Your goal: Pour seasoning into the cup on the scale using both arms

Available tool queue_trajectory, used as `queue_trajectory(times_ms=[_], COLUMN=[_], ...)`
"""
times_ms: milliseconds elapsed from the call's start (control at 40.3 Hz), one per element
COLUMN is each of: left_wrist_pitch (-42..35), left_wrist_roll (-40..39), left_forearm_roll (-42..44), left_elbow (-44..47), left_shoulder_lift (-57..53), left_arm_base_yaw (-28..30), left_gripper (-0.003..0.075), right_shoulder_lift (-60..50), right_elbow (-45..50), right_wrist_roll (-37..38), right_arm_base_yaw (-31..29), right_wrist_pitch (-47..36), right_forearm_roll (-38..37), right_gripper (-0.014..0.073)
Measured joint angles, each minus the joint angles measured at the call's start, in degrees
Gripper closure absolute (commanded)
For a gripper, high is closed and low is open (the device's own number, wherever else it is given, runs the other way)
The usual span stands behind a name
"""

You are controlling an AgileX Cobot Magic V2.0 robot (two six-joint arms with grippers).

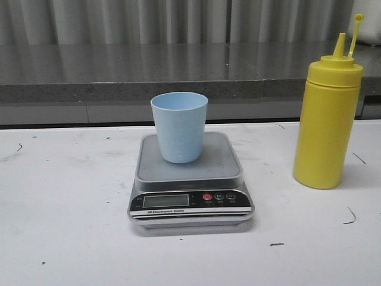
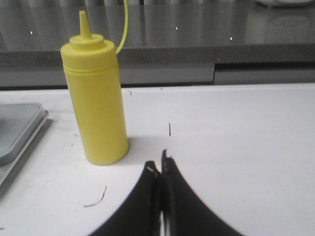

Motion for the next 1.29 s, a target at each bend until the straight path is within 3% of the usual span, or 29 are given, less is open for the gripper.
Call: queue_trajectory(times_ms=[174,1290], left_wrist_pitch=[0.0,0.0], left_wrist_roll=[0.0,0.0], left_forearm_roll=[0.0,-0.1], left_elbow=[0.0,0.0], left_shoulder_lift=[0.0,0.0], left_arm_base_yaw=[0.0,0.0], left_gripper=[0.074,0.074], right_shoulder_lift=[-0.09,-0.09], right_elbow=[0.0,0.0], right_wrist_roll=[0.0,0.02], right_arm_base_yaw=[0.0,0.0], right_wrist_pitch=[3.41,3.63], right_forearm_roll=[0.0,0.0], right_gripper=[0.0664,0.0664])
